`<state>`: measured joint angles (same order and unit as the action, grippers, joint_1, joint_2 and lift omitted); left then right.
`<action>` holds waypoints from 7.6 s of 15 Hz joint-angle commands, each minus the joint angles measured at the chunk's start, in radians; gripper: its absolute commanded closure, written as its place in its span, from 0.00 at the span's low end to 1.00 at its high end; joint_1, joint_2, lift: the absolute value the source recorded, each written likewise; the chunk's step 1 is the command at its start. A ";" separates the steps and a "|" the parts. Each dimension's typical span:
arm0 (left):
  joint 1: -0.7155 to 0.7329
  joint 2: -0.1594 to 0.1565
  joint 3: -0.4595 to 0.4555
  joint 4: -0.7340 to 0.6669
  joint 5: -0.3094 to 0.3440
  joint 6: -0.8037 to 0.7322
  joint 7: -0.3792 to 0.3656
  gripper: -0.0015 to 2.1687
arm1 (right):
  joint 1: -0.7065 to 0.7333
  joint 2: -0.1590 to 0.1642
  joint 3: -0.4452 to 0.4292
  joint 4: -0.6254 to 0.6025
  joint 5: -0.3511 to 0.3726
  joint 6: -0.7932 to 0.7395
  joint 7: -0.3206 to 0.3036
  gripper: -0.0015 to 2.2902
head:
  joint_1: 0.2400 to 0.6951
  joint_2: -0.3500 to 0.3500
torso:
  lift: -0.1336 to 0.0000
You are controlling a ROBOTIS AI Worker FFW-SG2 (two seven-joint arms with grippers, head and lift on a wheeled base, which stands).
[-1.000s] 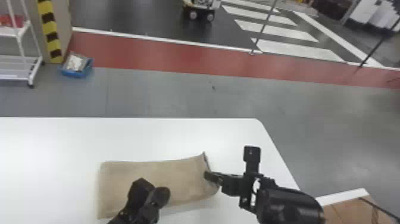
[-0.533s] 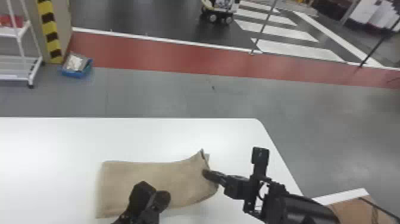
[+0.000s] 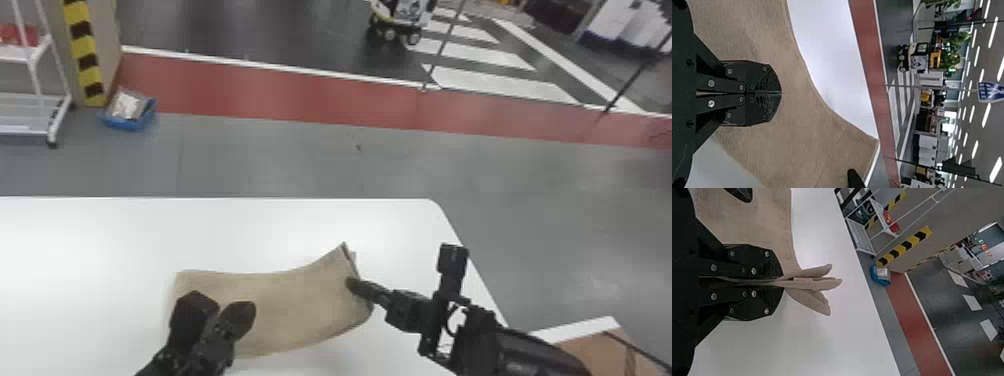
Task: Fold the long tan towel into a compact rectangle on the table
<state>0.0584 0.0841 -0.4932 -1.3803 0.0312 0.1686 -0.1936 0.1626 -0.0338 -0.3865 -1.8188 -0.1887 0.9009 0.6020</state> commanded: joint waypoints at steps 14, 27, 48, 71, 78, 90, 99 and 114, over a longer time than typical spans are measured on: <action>-0.088 -0.017 -0.057 0.242 -0.059 -0.139 0.043 0.87 | 0.051 0.034 -0.023 -0.099 -0.109 0.003 0.013 0.46 | 1.00 0.00 | 1.00; 0.015 0.006 0.013 0.076 -0.036 -0.175 -0.010 0.87 | 0.086 0.035 0.187 -0.206 -0.147 -0.006 -0.116 0.46 | 1.00 0.12 | 1.00; -0.040 0.008 0.042 0.214 -0.079 -0.200 -0.020 0.87 | 0.041 0.035 0.353 -0.093 -0.083 -0.079 -0.179 0.46 | 1.00 0.32 | 1.00; 0.023 0.029 0.047 0.152 -0.082 -0.231 -0.017 0.87 | 0.005 0.035 0.429 0.122 -0.192 -0.325 -0.133 0.01 | 1.00 0.41 | 1.00; 0.219 0.145 0.220 -0.218 -0.116 -0.157 -0.026 0.87 | 0.127 0.035 0.333 -0.039 -0.235 -0.233 -0.114 0.02 | 1.00 0.46 | 1.00; -0.040 0.117 0.295 0.207 -0.024 -0.424 -0.285 0.87 | 0.400 0.035 0.210 -0.192 -0.026 -0.282 0.012 0.77 | 1.00 0.43 | 1.00; -0.261 0.069 0.157 0.520 -0.197 -0.623 -0.314 0.87 | 0.532 0.035 0.183 -0.263 -0.097 -0.414 0.042 0.77 | 1.00 0.29 | 1.00; -0.109 0.095 0.148 0.191 -0.324 0.009 -0.256 0.87 | 0.462 0.035 0.212 -0.192 -0.049 -0.444 -0.016 0.77 | 1.00 0.27 | 1.00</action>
<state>-0.0915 0.1686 -0.3692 -1.1206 -0.2936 0.1055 -0.4484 0.6303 0.0000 -0.1883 -2.0185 -0.2535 0.4612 0.5961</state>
